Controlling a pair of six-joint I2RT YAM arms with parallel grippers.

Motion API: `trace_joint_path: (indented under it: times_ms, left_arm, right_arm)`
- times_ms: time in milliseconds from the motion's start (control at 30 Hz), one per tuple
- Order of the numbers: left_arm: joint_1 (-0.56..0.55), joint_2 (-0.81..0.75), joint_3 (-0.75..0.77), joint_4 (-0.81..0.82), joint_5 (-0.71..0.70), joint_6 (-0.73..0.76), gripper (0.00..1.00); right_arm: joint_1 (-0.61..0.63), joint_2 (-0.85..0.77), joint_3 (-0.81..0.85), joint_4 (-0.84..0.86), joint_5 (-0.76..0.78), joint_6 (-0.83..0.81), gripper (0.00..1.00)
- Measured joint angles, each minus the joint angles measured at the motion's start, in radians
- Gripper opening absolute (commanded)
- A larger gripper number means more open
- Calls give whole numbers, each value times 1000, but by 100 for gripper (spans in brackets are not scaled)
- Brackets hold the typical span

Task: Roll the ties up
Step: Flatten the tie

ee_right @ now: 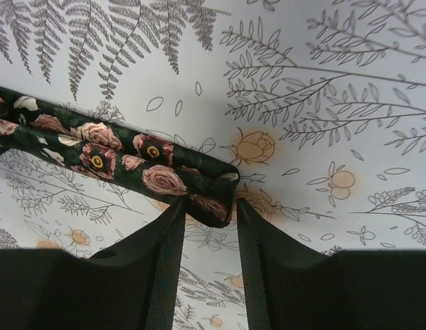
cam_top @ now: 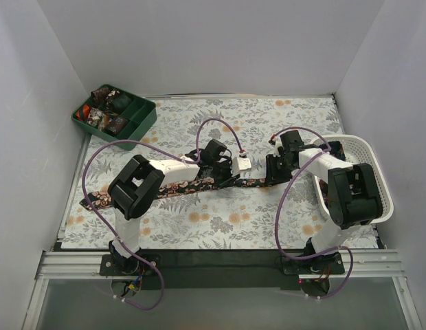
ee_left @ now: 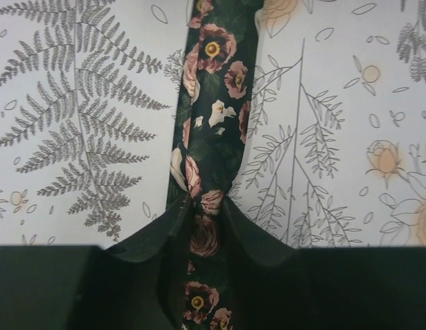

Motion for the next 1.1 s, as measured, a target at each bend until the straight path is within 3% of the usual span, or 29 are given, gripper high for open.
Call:
trace_joint_path:
  times_ms: [167, 367, 433, 733, 867, 933, 1000, 1100]
  left_arm:
    - [3, 3, 11, -31, 34, -14, 38]
    - [2, -9, 15, -65, 32, -85, 64]
    - [3, -14, 24, -83, 8, -127, 66]
    - [5, -95, 39, -80, -100, -418, 46]
    - [-24, -142, 19, 18, -90, -537, 25]
    - [-35, -137, 19, 62, -77, -586, 10]
    - [-42, -120, 19, 100, -61, -627, 4]
    - [-45, -70, 25, 145, -45, -670, 2]
  right_arm:
    - [-29, -24, 0, 37, -1, 4, 37]
    - [-47, -31, -1, 69, -14, 6, 36]
    - [-47, -31, -3, 79, -21, 7, 36]
    - [-47, -31, -23, 103, -42, 14, 34]
    - [-47, -31, -23, 119, -51, 17, 34]
    - [-47, -31, -23, 125, -56, 21, 34]
    - [-47, -31, -23, 131, -65, 27, 34]
    - [-47, -31, -23, 145, -72, 34, 34]
